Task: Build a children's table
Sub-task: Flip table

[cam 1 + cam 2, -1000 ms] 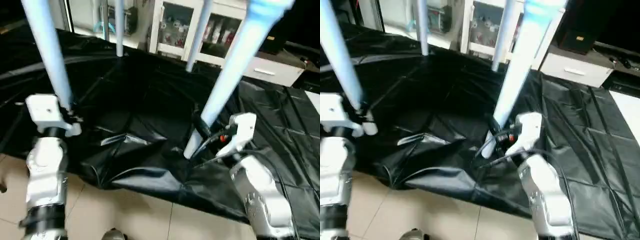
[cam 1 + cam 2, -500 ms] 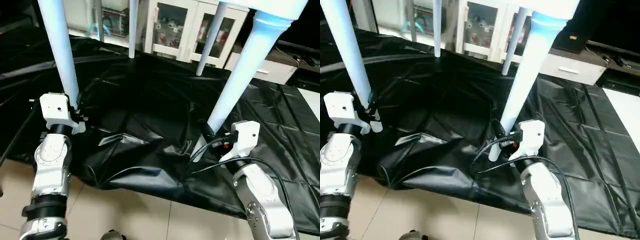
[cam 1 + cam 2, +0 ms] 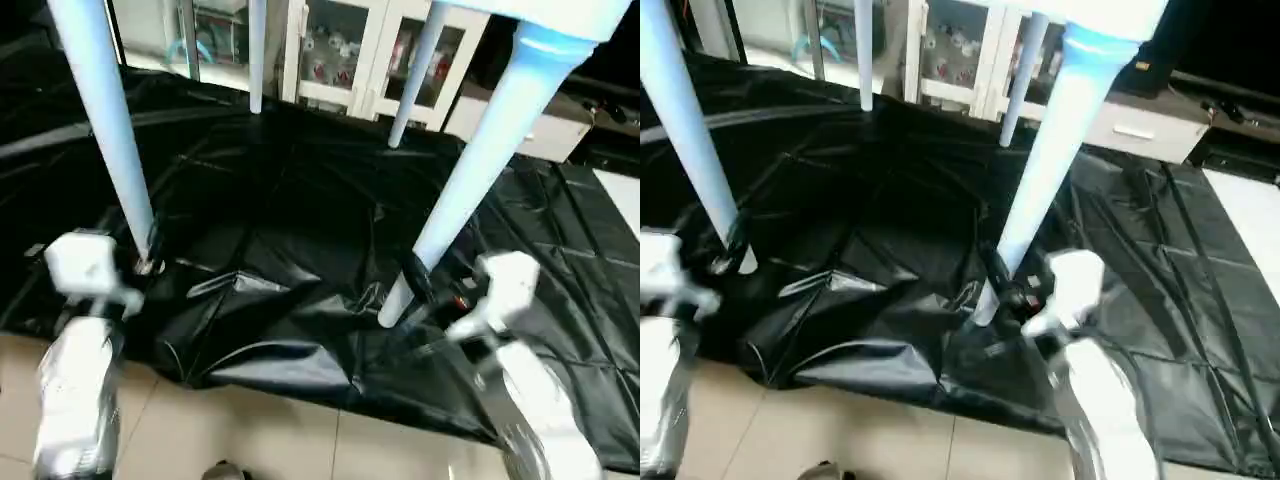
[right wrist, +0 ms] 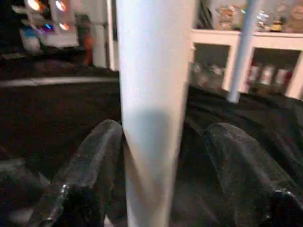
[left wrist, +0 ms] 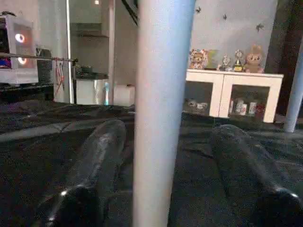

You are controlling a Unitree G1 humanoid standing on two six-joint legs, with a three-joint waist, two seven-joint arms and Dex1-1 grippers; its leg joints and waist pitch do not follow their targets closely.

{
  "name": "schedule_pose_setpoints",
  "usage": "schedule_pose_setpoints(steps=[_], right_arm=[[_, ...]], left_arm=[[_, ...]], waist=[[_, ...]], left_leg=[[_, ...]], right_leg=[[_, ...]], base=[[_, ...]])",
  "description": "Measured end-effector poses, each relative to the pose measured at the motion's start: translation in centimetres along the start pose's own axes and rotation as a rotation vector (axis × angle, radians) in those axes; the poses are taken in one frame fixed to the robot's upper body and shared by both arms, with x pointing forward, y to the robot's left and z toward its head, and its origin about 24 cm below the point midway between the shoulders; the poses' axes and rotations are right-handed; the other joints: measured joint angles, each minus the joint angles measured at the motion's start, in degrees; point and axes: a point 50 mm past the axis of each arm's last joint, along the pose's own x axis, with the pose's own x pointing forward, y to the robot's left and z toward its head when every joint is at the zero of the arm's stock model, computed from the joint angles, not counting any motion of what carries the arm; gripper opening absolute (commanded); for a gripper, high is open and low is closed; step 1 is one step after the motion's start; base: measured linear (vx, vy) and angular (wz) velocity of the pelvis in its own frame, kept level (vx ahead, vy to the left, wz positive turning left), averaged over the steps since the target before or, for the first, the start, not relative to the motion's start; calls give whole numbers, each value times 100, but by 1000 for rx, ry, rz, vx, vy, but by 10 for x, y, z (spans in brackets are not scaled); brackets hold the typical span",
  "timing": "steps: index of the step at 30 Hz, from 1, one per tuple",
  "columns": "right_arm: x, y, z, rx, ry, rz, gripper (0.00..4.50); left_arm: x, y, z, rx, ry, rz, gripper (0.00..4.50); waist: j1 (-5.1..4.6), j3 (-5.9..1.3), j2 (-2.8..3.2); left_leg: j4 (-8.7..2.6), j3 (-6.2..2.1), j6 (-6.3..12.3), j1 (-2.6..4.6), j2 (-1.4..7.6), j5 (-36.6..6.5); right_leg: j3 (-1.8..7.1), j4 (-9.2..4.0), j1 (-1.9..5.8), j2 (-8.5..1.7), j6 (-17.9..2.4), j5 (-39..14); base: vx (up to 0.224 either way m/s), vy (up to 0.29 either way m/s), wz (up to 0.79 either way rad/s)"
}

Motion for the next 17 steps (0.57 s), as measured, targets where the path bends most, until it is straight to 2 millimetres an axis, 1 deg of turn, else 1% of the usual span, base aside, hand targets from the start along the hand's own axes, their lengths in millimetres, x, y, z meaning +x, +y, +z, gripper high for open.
schedule_pose_setpoints(steps=[1,2,3,5,6,7,8,9,10,11,12,13,14,15,16,17], right_arm=[[-5,0,-2,0,12,-9,320],[-14,2,-3,3,24,-17,320],[-19,3,-3,5,29,-23,320],[-22,6,1,4,19,-24,320],[-24,7,4,2,11,-26,320],[-27,7,7,-4,11,-47,320],[-28,5,6,-17,25,-90,320],[-28,2,5,-36,47,-123,320],[-26,0,2,-51,69,-146,320],[-23,-2,-1,-68,96,-163,320],[-22,-4,-5,-84,123,-182,320],[-25,-6,-8,-93,142,-201,320],[-22,-7,-9,-105,144,-198,320],[-17,-8,-6,-119,133,-182,320],[-13,-7,-4,-121,119,-168,320],[-13,-6,-3,-117,109,-161,320]], left_arm=[[-6,1,1,-21,7,-6,355],[-14,-1,4,-41,11,-24,355],[-21,-3,6,-53,19,-40,355],[-27,-10,9,-79,31,-82,355],[-29,-14,10,-92,41,-101,355],[-34,-22,10,-113,74,-127,355],[-39,-32,7,-137,122,-146,355],[-39,-39,4,-153,151,-147,355],[-38,-46,1,-168,173,-137,355],[-38,-50,-2,-175,192,-114,355],[-35,-54,-3,-171,202,-100,355],[-30,-58,-2,-173,199,-112,355],[-29,-59,1,-153,178,-102,355],[-33,-60,-1,-155,187,-80,355],[-43,-59,-7,-151,229,-56,355],[-45,-59,-8,-140,244,-47,355]], waist=[[1,19,36],[2,36,65],[-3,38,72],[-6,47,106],[-4,45,140],[-4,31,192],[-16,30,268],[-24,48,329],[-65,65,373],[-120,91,425],[-89,106,422],[37,88,353],[142,13,132],[173,23,258],[206,24,353],[166,18,452]], left_leg=[[0,0,0,4,0,0],[0,-2,0,24,0,-1],[0,-3,0,43,-1,-2],[0,-8,1,64,-2,-3],[1,-18,1,66,-2,-3],[0,-35,1,75,-2,-3],[-5,-50,4,111,-4,-6],[-4,-60,5,137,-5,-7],[-12,-68,6,155,-2,-7],[-35,-71,6,163,9,-8],[-96,-21,6,117,18,-6],[-77,111,7,88,35,-5],[50,271,-13,23,24,-25],[298,78,-76,-38,4,-182],[519,-269,-96,-53,-88,-231],[488,-437,-123,57,-123,-280]], right_leg=[[0,0,-5,0,1,-1],[-1,-3,-8,0,3,-2],[1,-5,2,-1,4,-3],[-4,-18,18,-1,6,-5],[-12,-28,23,0,6,-5],[-27,-60,45,2,6,-5],[-44,-112,91,4,7,-7],[-62,-144,129,2,8,-7],[-100,-186,165,-1,8,-7],[-164,-207,190,-9,0,-45],[-168,100,212,-17,-111,-280],[-70,531,189,-29,-166,-554],[173,732,184,-43,51,-796],[152,749,118,-64,49,-812],[117,742,146,-69,48,-808],[36,737,143,-75,47,-806]], base=[[0,0,0],[0,0,0],[0,0,0],[0,0,0],[0,0,0],[0,0,0],[0,0,0],[-59,47,-9],[-59,47,-9],[-111,31,-4],[-147,-16,9],[-147,-16,9],[-63,-100,14],[0,0,0],[0,0,0],[14,25,-19]])
